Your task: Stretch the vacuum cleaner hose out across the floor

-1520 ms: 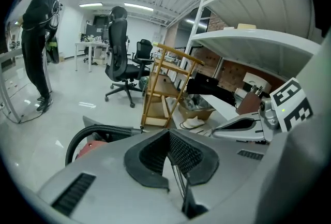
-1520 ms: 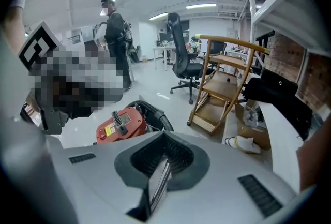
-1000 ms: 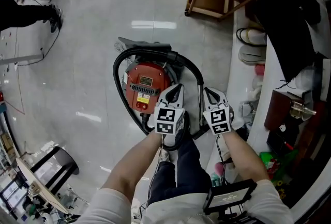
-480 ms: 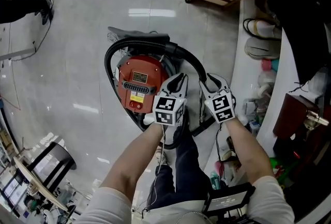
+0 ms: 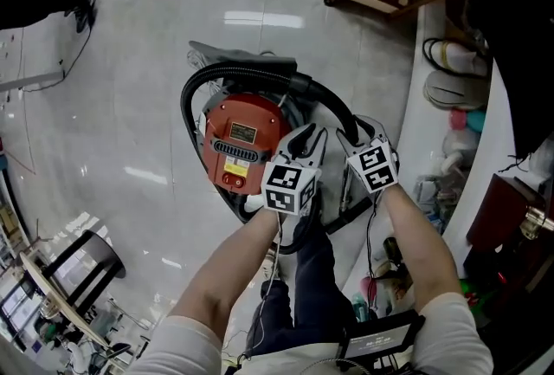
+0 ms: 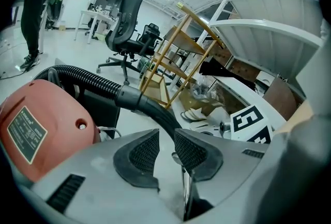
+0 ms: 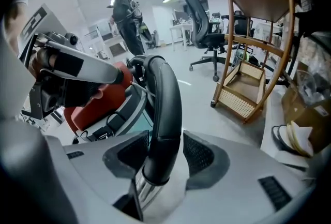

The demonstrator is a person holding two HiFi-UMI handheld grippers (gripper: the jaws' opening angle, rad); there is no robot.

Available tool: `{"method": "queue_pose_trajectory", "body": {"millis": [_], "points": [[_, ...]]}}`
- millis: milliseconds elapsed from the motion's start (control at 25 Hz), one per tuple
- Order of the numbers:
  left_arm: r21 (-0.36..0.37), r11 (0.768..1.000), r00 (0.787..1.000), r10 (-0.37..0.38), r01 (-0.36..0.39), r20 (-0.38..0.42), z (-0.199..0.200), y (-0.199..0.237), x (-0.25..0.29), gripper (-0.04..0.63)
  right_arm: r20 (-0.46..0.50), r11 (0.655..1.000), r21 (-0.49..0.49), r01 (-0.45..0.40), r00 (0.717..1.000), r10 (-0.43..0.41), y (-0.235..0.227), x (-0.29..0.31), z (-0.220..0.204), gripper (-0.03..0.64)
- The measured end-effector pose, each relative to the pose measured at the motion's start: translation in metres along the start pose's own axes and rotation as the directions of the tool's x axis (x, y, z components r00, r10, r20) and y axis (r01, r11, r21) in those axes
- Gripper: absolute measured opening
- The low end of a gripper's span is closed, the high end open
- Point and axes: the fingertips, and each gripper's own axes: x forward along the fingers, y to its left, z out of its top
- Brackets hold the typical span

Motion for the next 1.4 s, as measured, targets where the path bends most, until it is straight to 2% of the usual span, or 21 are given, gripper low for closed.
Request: {"method": "queue_pose_trajectory", "body": {"millis": [360,600,960,1160,1400], "points": [[-0.013,1.000,1.000,-0.003,0.002,-0.007,0.002,0.004,0.000,0.071,0.001,0.998,0.058,-0.010,1.000,0.010,0.004,-0.002,0.007,0.167],[-0.057,0.997,0.999,-0.049,0.050,0.014,0.019,-0.013,-0.015,0.089,0.007,0.996,0.074,-0.046,0.999,0.045,0.030,-0.032,0.015,0.163],[-0.087,0.994,0.998,-0.065,0.065,0.004,0.021,-0.030,-0.046,0.106,0.034,0.994,0.075,-0.080,0.996,0.078,0.070,-0.072,0.030,0.160],[-0.158,0.978,0.990,-0.131,0.137,0.049,0.028,-0.042,-0.063,0.126,0.045,0.994,0.058,-0.093,0.995,0.091,0.081,-0.087,0.036,0.156],[-0.149,0.973,0.983,-0.168,0.177,0.070,0.043,-0.051,-0.074,0.135,0.054,0.995,0.044,-0.091,0.995,0.088,0.087,-0.103,0.045,0.155]]}}
